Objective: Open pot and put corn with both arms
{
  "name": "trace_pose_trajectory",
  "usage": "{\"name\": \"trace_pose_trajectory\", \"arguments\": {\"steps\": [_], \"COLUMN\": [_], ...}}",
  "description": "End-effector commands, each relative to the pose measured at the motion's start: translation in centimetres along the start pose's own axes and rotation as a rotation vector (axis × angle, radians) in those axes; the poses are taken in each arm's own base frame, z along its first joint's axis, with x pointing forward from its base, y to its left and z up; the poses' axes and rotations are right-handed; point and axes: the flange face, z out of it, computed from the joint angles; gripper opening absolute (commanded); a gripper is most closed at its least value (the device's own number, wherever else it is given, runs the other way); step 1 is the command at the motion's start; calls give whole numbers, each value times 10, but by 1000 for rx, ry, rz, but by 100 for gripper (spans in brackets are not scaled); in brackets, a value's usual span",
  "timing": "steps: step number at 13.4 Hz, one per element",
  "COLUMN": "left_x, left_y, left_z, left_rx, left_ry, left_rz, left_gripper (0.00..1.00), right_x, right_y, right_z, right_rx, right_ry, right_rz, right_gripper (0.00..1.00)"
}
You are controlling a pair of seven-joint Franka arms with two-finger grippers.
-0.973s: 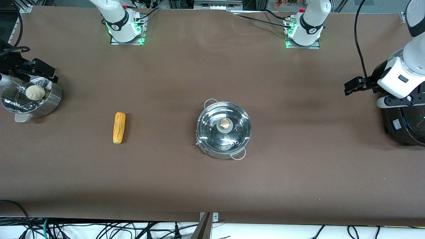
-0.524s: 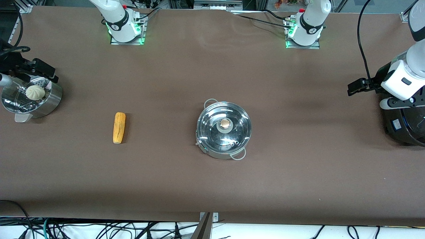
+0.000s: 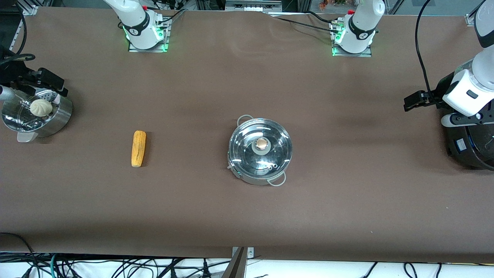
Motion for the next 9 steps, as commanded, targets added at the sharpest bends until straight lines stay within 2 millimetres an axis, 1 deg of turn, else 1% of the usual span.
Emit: {"name": "trace_pose_trajectory", "arguments": {"steps": [1, 2, 7, 9], "left_x": [-6, -5, -6, -6], "left_y": [-7, -14, -12, -12], "left_z": [-4, -4, -4, -4], "left_rx": [-37, -51, -40, -40], "left_ry": [10, 8, 10, 10], "left_rz": [6, -3, 10, 10], "left_gripper": [100, 100, 100, 100], "right_x": [0, 0, 0, -2], "right_y": [0, 0, -1, 0], "right_z": [-7, -7, -8, -5], "right_rx": [0, 0, 0, -1], "right_ry": [1, 1, 1, -18], "right_rz": [-10, -10, -10, -9], "right_gripper": [100, 100, 100, 100]}}
